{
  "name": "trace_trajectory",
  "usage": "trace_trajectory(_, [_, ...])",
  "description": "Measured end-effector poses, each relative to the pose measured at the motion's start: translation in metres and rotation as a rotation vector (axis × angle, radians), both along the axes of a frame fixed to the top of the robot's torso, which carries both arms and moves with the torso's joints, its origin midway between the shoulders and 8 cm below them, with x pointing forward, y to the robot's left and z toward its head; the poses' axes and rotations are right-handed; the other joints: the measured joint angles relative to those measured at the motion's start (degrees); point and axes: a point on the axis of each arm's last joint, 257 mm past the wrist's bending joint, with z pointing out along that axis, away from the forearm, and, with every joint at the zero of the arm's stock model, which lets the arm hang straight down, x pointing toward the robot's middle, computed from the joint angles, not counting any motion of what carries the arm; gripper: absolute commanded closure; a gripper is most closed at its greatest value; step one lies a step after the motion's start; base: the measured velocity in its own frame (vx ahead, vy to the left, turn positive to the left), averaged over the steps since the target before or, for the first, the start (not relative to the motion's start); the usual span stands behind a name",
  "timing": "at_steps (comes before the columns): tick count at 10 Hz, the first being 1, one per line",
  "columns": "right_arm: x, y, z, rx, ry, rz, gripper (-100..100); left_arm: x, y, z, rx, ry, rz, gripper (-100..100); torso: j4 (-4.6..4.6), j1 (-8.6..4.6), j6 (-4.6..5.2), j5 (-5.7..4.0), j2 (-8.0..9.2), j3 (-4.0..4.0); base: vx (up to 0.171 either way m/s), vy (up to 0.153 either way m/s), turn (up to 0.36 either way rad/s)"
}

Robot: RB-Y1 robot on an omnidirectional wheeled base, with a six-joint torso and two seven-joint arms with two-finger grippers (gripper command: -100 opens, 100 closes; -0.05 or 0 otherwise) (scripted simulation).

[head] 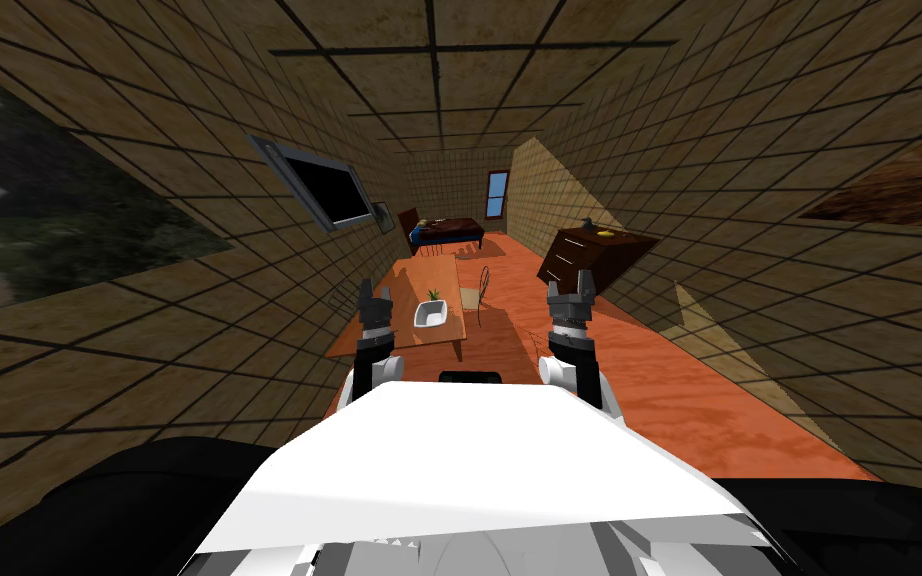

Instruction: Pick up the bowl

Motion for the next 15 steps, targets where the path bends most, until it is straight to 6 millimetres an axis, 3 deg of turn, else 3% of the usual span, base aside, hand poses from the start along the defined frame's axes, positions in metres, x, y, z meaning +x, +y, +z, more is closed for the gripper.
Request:
trace_trajectory(4, [0.000,0.000,0.000,0.000,0.000,0.000,0,0.016,-0.009,-0.015,0.082,0.074,-0.040,-100,0.00,-0.06,0.00,-0.01,0.02,0.01,-0.006,-0.018,0.019])
trace_trajectory(15, [0.000,0.000,0.000,0.000,0.000,0.000,0,0.075,-0.007,-0.098,0.199,0.389,-0.043,-100,0.00,-0.08,0.00,-0.02,0.01,0.00,-0.005,-0.028,0.023])
